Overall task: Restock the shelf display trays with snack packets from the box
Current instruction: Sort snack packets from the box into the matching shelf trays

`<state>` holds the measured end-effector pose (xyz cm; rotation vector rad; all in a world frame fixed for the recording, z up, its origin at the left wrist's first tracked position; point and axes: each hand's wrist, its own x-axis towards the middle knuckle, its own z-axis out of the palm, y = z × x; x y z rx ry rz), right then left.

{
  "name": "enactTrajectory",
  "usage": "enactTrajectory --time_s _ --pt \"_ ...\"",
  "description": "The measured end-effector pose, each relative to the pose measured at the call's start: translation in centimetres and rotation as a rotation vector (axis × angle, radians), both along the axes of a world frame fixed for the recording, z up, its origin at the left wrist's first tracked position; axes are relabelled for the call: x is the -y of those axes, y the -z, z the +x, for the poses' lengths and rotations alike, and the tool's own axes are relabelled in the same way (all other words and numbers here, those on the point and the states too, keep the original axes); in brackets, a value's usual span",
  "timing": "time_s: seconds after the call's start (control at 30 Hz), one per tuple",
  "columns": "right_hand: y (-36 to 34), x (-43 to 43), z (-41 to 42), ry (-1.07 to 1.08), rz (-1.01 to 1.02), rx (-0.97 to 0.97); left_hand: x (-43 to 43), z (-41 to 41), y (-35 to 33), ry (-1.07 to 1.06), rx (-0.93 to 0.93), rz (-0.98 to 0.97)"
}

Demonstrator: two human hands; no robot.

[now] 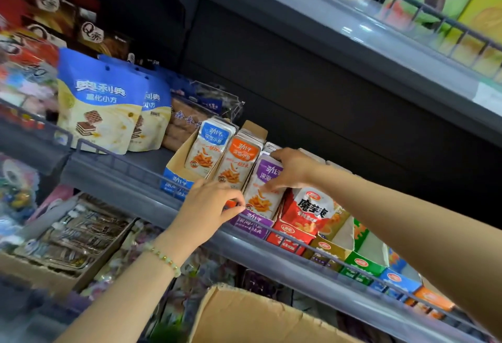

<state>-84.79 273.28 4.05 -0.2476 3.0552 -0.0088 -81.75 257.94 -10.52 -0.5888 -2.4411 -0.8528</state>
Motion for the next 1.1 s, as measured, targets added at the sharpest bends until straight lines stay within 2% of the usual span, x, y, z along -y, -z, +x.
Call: enactTrajectory --time_s 0.37,0.5,0.63,0.7,0.93,1.03,1.1 --pt "0.4 -0.5 -0.6 -0.092 -0.045 -0.079 -0.6 0.0 0.2 -0.032 -0.021 0.027" --pt "-0.1 -0.9 -0.7 -0.064 -0.109 -0.008 -0.4 0.0 0.3 -0.022 -0.028 0.03" --pt "0.0 -0.8 -0.9 -0.072 0.035 0.043 -0.4 0.0 0.4 -0.024 -0.033 0.012" --pt "0.3 -0.8 -1.0 -0.082 0.036 0.048 -0.4 0.0 0.4 -0.022 -0.031 0.009" --pt "-1.7 -1.1 0.7 -0.239 -0.215 -0.096 0.0 2.2 -0.3 -0.022 0.002 0.02" --pt "-3.0 -1.1 3.9 -0.327 -0.39 -0.149 0.2 5.3 -0.6 0.028 0.081 0.074" --pt "-3.4 -1.4 7.0 -0.386 -0.461 -0.137 0.0 7.6 -0.5 0.061 0.16 0.005"
